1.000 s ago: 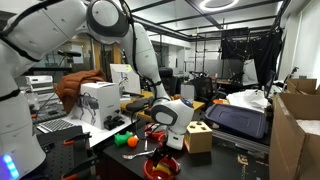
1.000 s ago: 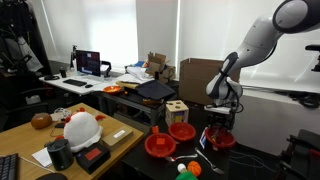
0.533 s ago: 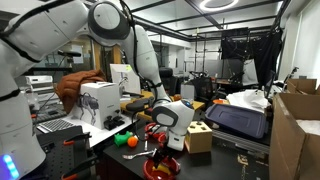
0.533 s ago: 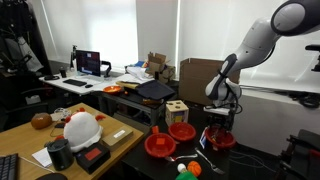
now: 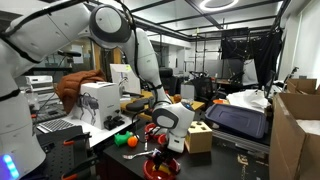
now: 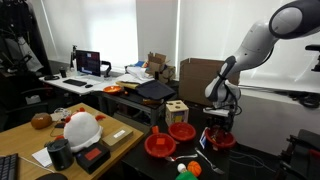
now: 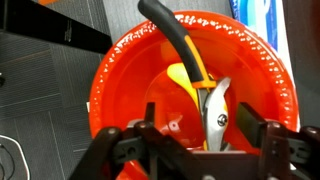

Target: Pick up the scissors from the bowl and put it on the table

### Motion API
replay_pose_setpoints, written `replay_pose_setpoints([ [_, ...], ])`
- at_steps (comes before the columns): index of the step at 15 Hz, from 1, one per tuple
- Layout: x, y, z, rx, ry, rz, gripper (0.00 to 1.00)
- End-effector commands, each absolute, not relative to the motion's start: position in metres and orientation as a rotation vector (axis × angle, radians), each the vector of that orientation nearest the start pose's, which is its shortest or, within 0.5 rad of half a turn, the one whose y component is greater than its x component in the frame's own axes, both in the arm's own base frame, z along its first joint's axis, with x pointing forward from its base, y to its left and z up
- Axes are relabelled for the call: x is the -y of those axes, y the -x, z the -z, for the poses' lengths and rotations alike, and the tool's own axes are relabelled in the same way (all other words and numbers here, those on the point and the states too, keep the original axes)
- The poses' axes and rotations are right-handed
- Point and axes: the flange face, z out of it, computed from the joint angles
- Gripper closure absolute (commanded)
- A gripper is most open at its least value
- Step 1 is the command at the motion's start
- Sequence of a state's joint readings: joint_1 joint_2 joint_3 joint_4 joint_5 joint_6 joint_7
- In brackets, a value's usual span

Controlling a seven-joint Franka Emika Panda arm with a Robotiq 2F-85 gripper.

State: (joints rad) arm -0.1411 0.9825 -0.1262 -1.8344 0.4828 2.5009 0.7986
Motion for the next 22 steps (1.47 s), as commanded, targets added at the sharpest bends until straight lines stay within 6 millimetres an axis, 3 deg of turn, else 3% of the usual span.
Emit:
replay_pose_setpoints([
  [1, 0.161, -0.546, 0.02, -2.028, 2.303, -0.476, 0.47],
  [8, 0.163, -0.558, 0.011, -1.996, 2.322, -0.437, 0.98],
  [9, 0.164, -0.56, 0.009, -1.989, 2.326, -0.426, 0.93],
  [22, 0.153, -0.586, -0.05, -1.71, 2.587, -0.269, 0.93],
])
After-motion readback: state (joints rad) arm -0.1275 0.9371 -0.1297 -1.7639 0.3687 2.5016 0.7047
